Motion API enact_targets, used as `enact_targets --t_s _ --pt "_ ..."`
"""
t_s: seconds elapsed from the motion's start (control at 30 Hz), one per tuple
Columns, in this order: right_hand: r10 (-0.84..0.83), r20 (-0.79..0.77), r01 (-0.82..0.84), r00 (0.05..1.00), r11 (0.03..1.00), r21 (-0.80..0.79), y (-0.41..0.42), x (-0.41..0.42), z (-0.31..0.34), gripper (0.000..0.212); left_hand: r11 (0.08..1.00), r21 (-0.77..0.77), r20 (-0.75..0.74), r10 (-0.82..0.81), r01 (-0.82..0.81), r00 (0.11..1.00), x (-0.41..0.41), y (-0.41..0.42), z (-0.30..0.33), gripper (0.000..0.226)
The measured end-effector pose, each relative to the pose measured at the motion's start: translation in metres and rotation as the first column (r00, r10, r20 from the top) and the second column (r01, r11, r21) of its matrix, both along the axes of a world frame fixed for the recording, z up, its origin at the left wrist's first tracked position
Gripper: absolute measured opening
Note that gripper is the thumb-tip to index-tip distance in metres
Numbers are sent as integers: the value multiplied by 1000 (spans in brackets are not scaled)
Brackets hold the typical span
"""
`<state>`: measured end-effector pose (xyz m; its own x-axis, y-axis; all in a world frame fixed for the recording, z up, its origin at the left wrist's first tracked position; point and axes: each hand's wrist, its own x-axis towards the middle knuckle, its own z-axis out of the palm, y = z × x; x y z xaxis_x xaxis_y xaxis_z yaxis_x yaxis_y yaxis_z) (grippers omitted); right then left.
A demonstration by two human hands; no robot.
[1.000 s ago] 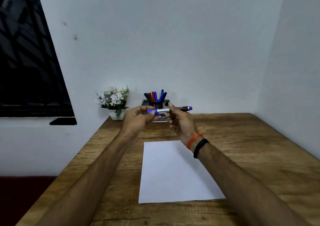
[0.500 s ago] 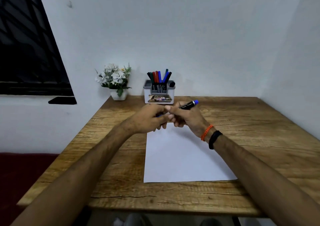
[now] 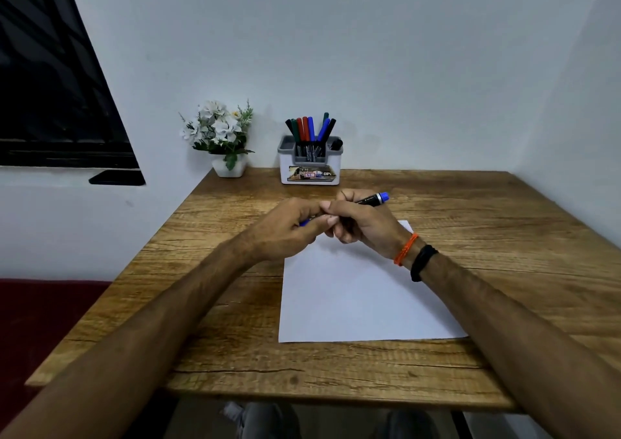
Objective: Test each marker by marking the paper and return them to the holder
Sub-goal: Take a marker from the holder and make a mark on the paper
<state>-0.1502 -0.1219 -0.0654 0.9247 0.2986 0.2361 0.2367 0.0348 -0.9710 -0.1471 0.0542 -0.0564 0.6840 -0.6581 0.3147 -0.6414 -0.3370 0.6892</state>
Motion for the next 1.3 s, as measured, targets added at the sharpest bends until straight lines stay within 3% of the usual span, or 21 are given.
enact_targets --t_s 0.2,0.37,0.43,0.47,0.57,0.77,1.0,1.1,1.23,1.3 --pt "2 4 -2 1000 1000 13 1 1 0 36 1000 -4 21 -5 5 1000 -6 -1 6 25" --pt "-2 36 2 999 1000 -2 0 1 0 31 1000 -26 -63 16 -17 998 -16 1 8 17" --pt "-9 61 9 998 1000 4 -1 1 -1 29 999 9 -95 46 -46 994 -13 5 7 7" --pt "-22 72 21 997 1000 16 -1 1 -2 28 994 61 -94 100 -95 991 -8 7 7 16" --pt "-95 50 90 994 992 88 -3 3 -1 15 914 287 -29 307 -287 951 3 19 8 45" --pt "-158 -48 162 986 982 98 -7 6 -6 16 737 577 84 376 -353 923 3 32 1 68" --pt "-257 -168 264 952 964 23 0 10 -8 17 579 536 420 448 -614 789 -23 13 -9 78" --pt "-216 -189 230 958 972 56 2 10 -15 16 621 485 405 466 -616 787 -32 8 -8 63" --pt "-95 -165 112 982 989 97 -2 9 -21 18 785 448 77 443 -428 893 -18 20 6 19" --pt "-24 -152 43 988 992 119 -5 8 -21 16 854 405 -3 360 -328 933 -10 29 15 17"
